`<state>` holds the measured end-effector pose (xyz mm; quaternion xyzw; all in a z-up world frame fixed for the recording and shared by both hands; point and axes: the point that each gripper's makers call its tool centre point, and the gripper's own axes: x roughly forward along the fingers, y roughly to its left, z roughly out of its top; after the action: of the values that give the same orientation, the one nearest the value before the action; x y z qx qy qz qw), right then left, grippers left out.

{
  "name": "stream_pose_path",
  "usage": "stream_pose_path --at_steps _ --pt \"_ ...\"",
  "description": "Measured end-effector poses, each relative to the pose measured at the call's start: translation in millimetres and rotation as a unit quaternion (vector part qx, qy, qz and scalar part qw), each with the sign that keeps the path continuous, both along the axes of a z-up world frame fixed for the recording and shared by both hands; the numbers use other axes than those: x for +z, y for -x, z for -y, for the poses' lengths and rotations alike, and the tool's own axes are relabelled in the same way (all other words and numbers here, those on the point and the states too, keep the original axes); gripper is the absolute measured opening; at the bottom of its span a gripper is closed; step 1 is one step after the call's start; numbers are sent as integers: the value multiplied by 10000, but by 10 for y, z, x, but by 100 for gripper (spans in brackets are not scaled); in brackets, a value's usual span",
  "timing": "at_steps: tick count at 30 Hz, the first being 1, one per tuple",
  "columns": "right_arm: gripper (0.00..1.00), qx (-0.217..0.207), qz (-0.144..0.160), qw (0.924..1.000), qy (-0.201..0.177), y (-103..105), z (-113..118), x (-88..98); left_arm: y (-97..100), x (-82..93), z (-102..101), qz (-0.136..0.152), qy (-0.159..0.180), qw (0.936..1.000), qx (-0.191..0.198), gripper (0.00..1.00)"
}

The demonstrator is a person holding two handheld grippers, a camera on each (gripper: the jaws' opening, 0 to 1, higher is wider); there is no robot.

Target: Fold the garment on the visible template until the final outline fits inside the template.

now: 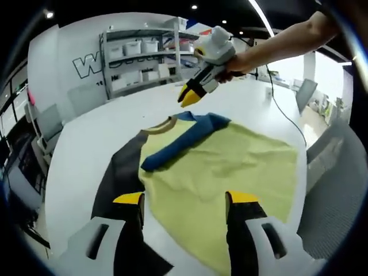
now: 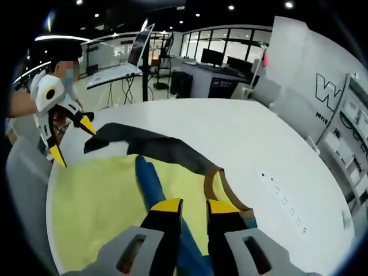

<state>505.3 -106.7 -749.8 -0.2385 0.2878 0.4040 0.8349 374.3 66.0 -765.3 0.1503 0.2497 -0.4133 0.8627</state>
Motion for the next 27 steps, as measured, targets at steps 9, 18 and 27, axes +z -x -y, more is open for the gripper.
stream_pose_path --at_steps 9,18,27 --pt "14 71 -9 9994 343 25 316 -87 -239 2 93 59 -79 9999 -134 53" --pt "17 339 -12 9967 741 49 542 -198 -587 -10 142 99 -163 9997 -135 44" --pt "19 582 25 9911 1193 38 791 -339 -913 -117 122 46 -328 9994 -114 36"
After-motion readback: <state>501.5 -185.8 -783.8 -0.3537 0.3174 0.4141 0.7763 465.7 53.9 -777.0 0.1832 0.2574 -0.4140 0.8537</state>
